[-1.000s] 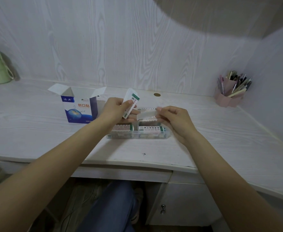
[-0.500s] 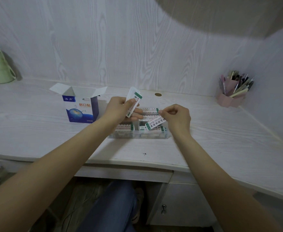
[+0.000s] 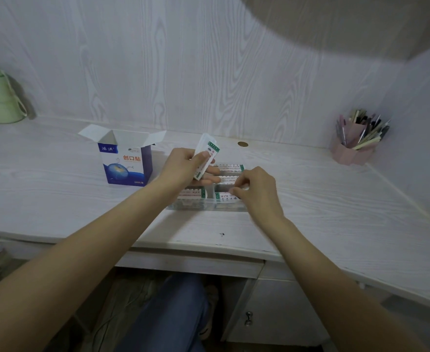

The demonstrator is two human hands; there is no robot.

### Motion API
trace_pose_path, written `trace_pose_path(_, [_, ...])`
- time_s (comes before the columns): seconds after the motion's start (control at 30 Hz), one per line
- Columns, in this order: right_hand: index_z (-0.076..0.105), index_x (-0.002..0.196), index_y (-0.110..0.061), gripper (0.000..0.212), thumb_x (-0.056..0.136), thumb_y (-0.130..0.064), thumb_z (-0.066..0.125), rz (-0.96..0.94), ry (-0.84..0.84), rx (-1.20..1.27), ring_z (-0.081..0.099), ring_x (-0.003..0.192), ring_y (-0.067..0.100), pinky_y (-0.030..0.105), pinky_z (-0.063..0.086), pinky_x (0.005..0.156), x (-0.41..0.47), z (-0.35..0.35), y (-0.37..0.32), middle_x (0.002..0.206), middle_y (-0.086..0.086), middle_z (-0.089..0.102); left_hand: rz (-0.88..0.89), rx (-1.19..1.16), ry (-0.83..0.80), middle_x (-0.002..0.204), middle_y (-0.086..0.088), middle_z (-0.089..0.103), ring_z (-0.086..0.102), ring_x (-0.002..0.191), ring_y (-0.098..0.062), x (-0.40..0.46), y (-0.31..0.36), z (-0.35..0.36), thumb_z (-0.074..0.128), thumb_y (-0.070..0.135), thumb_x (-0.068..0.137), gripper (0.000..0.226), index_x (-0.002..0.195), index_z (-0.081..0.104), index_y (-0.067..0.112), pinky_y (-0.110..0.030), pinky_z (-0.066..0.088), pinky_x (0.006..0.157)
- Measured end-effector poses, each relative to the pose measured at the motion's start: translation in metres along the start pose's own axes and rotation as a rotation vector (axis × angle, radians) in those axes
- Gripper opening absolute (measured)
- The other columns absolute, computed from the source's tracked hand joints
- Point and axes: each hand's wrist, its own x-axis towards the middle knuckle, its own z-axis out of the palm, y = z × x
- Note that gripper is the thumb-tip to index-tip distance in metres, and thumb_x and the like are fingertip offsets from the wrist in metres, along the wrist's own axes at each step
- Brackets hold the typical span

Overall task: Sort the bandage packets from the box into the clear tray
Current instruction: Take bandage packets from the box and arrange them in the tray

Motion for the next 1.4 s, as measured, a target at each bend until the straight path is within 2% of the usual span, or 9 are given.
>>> trace_pose_path(0.1, [0.072, 0.077, -0.015, 0.010, 0.080, -0.024, 0.074, -0.004, -0.053, -0.091, 0.060, 0.077, 0.014, 0.030, 0.049, 0.069, 0.000, -0.002, -0.003, 0.079, -0.002, 0.065, 0.001, 0.011, 0.002, 0.070, -0.006, 0.070, 0.069, 0.056, -0.015, 0.000, -0.001, -0.001, 0.047, 0.018, 0.099, 0.019, 0.085, 0.059, 0.015, -0.022, 0.057, 0.054])
trace_pose_path(0.23, [0.072, 0.077, -0.015, 0.010, 0.080, -0.024, 0.073, 0.006, -0.091, -0.065, 0.059, 0.075, 0.011, 0.030, 0.049, 0.068, 0.000, -0.003, -0.007, 0.076, -0.004, 0.065, 0.003, 0.022, -0.007, 0.076, -0.010, 0.070, 0.070, 0.058, -0.015, 0.000, -0.002, -0.002, 0.047, 0.019, 0.099, 0.018, 0.088, 0.060, 0.013, -0.023, 0.058, 0.057])
trace_pose_path(0.43, [0.068, 0.099, -0.010, 0.022, 0.082, -0.022, 0.073, 0.175, 0.002, 0.699, 0.068, 0.078, 0.013, 0.034, 0.058, 0.070, 0.002, -0.017, -0.024, 0.087, 0.004, 0.070, 0.003, 0.025, -0.084, 0.079, -0.014, 0.072, 0.071, 0.063, -0.020, -0.002, -0.003, -0.005, 0.057, 0.014, 0.093, 0.016, 0.102, 0.063, 0.002, -0.020, 0.055, 0.052])
trace_pose_path(0.6, [0.069, 0.097, -0.004, 0.015, 0.082, -0.006, 0.071, 0.278, -0.057, 0.830, 0.067, 0.070, 0.020, 0.040, 0.059, 0.074, 0.004, -0.022, -0.023, 0.080, 0.011, 0.069, -0.027, 0.055, -0.206, 0.083, -0.015, 0.074, 0.072, 0.068, -0.023, -0.007, -0.001, -0.001, 0.062, 0.016, 0.090, 0.009, 0.094, 0.065, 0.010, -0.023, 0.059, 0.059])
trace_pose_path(0.73, [0.061, 0.080, -0.012, 0.011, 0.086, -0.004, 0.065, 0.347, -0.028, 0.757, 0.057, 0.055, 0.009, 0.018, 0.045, 0.052, 0.003, -0.021, -0.011, 0.070, 0.007, 0.062, -0.024, 0.040, -0.100, 0.087, -0.016, 0.070, 0.072, 0.067, -0.022, -0.004, -0.003, -0.004, 0.057, 0.016, 0.093, 0.014, 0.101, 0.060, 0.004, -0.021, 0.058, 0.056])
trace_pose_path(0.87, [0.058, 0.094, -0.016, 0.012, 0.088, -0.005, 0.059, 0.378, 0.005, 0.568, 0.060, 0.067, 0.015, 0.026, 0.048, 0.060, -0.002, -0.018, 0.004, 0.082, 0.010, 0.064, -0.006, 0.012, -0.033, 0.086, -0.019, 0.070, 0.072, 0.065, -0.020, -0.001, -0.003, -0.005, 0.055, 0.013, 0.095, 0.024, 0.115, 0.056, 0.000, -0.021, 0.056, 0.053])
trace_pose_path(1.03, [0.062, 0.093, -0.014, 0.012, 0.085, -0.006, 0.058, 0.184, -0.003, 0.171, 0.048, 0.065, 0.010, 0.015, 0.036, 0.053, -0.003, -0.019, 0.005, 0.070, -0.001, 0.052, -0.002, 0.022, -0.028, 0.080, -0.013, 0.071, 0.071, 0.062, -0.018, -0.003, 0.000, -0.001, 0.055, 0.015, 0.095, 0.020, 0.111, 0.057, 0.004, -0.020, 0.056, 0.053])
trace_pose_path(1.23, [0.065, 0.080, -0.018, 0.008, 0.083, -0.011, 0.063, 0.116, -0.085, 0.001, 0.054, 0.080, 0.013, 0.026, 0.041, 0.065, -0.001, -0.013, 0.004, 0.082, -0.004, 0.059, 0.011, 0.024, -0.053, 0.076, -0.011, 0.071, 0.071, 0.061, -0.017, -0.005, 0.001, -0.001, 0.056, 0.014, 0.094, 0.016, 0.107, 0.057, 0.006, -0.020, 0.056, 0.053])
trace_pose_path(1.4, [0.071, 0.082, -0.015, 0.005, 0.084, -0.017, 0.067, 0.060, 0.018, 0.102, 0.054, 0.076, 0.007, 0.009, 0.035, 0.059, 0.003, -0.017, -0.001, 0.086, -0.003, 0.065, 0.051, 0.044, -0.122, 0.079, -0.012, 0.072, 0.072, 0.068, -0.017, -0.006, 0.001, -0.002, 0.059, 0.011, 0.091, 0.004, 0.095, 0.061, 0.009, -0.018, 0.055, 0.055])
